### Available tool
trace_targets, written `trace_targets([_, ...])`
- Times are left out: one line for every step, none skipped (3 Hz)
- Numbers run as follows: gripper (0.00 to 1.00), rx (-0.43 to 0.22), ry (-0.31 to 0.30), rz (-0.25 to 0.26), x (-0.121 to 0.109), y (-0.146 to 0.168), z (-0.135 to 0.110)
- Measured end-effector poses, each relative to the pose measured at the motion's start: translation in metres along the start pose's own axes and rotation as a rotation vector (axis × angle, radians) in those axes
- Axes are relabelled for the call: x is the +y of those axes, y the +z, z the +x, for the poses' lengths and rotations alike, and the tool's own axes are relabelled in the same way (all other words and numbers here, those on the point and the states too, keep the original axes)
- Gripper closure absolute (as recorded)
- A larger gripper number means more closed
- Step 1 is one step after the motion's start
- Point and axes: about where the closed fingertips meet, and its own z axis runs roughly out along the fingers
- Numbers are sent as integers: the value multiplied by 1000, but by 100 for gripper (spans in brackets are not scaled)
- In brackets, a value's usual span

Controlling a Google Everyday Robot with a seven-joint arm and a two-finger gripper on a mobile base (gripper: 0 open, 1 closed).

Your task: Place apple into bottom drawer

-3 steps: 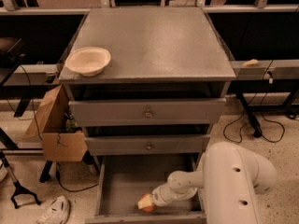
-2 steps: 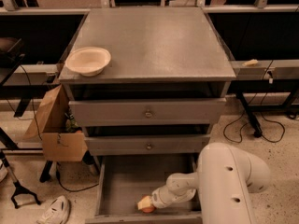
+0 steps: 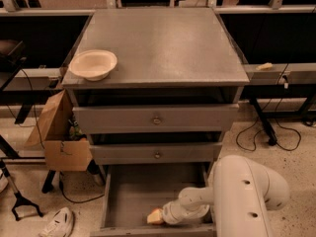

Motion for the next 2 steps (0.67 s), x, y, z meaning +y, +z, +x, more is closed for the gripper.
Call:
trace_targets([0,0,0,0,0,0,0])
trace_targets([0,0,0,0,0,0,0])
